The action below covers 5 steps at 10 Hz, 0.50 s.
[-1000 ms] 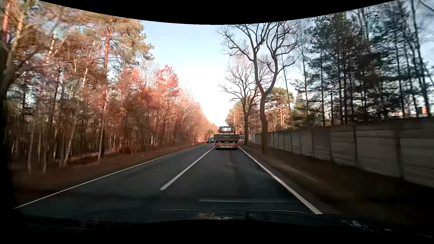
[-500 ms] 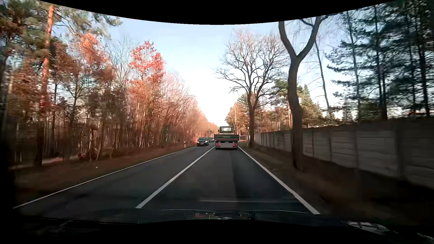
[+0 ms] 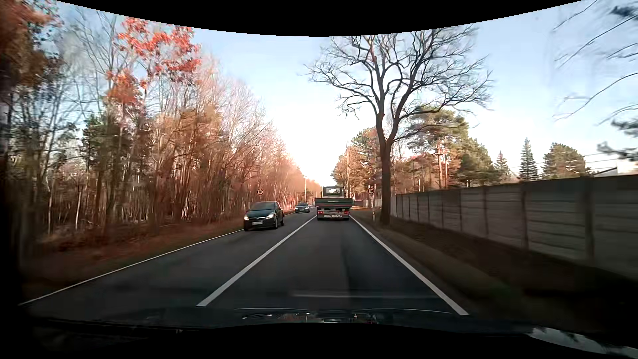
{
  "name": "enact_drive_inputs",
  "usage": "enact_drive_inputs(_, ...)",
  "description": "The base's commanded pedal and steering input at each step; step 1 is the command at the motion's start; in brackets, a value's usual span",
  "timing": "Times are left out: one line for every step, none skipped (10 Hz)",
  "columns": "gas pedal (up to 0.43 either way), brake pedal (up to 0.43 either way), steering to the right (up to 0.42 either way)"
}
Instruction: Follow the waypoints while adhering to traffic rules and regulations
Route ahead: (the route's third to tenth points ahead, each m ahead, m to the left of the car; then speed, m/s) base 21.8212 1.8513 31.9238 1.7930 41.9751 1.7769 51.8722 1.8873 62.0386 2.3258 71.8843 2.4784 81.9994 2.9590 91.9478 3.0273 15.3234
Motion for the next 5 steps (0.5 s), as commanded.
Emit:
enact_drive_inputs(0.11,0.0,-0.003)
enact_drive_inputs(0.11,0.0,-0.003)
enact_drive_inputs(0.11,0.0,-0.003)
enact_drive_inputs(0.11,0.0,-0.003)
enact_drive_inputs(0.11,0.0,-0.002)
